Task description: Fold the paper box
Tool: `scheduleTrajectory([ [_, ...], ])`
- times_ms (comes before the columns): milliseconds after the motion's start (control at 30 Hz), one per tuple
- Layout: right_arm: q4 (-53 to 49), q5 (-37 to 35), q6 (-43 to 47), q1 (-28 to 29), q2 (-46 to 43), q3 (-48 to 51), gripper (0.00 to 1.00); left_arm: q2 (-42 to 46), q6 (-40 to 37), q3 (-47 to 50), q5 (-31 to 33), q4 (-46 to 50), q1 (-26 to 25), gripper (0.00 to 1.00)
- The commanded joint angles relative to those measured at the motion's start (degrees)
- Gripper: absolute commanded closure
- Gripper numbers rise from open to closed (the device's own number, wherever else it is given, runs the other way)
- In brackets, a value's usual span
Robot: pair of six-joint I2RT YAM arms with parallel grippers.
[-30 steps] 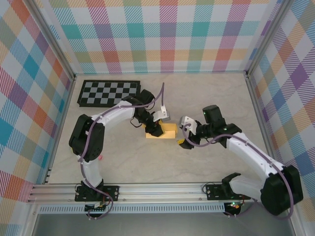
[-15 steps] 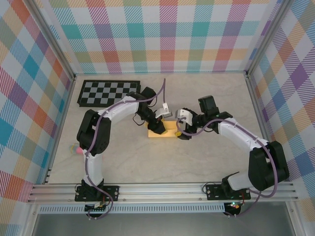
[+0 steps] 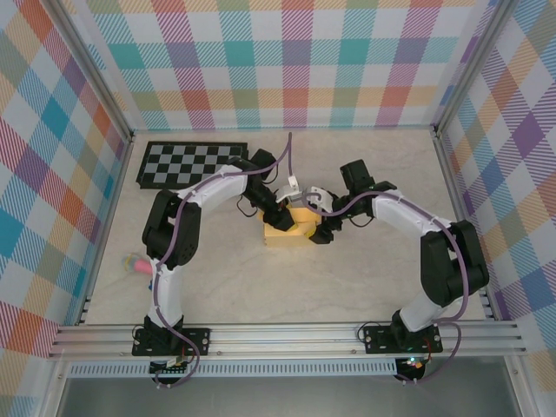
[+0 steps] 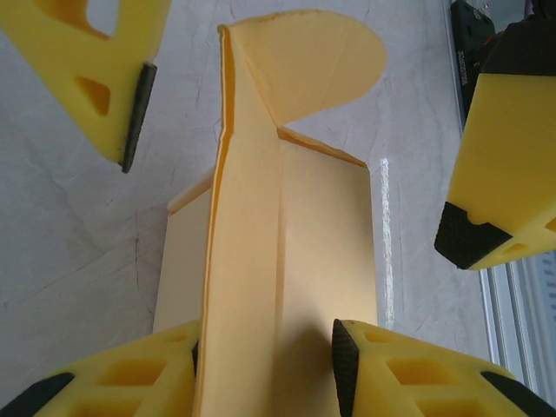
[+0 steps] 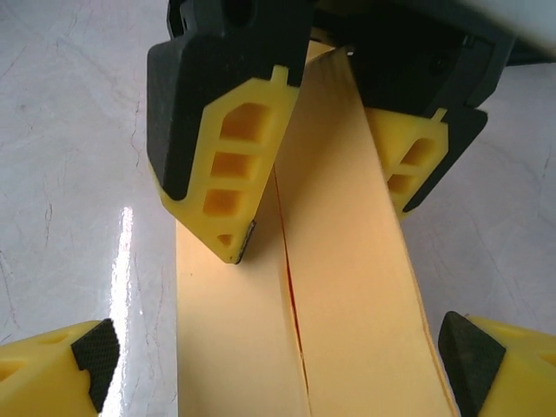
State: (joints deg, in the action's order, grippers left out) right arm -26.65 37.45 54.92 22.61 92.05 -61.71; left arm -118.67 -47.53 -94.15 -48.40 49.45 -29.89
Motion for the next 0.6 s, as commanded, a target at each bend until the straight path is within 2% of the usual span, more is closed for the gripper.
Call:
scheduleTrajectory([
  [0,-0.27,0.60,2.71,1.98,-1.07,1.14,0.03,-1.73,0.62,-1.50,0.89,1.00,0.77,0.60],
  [267,5.89,-7.63,4.02,3.57,-3.33,5.61,0.05,-2.44,0.76,-2.31,1.54,0.87,1.00,0.59],
  [433,8.32,-12.33,4.05,4.44,-2.75,5.97,0.18,-1.90,1.17,-2.89,1.20,0.49,1.06,0.55],
  [567,8.83,-14.35,4.15,4.77,-2.76,6.24,0.24,1.07,5.11,-2.87,-0.53,-1.17,1.84,0.48],
])
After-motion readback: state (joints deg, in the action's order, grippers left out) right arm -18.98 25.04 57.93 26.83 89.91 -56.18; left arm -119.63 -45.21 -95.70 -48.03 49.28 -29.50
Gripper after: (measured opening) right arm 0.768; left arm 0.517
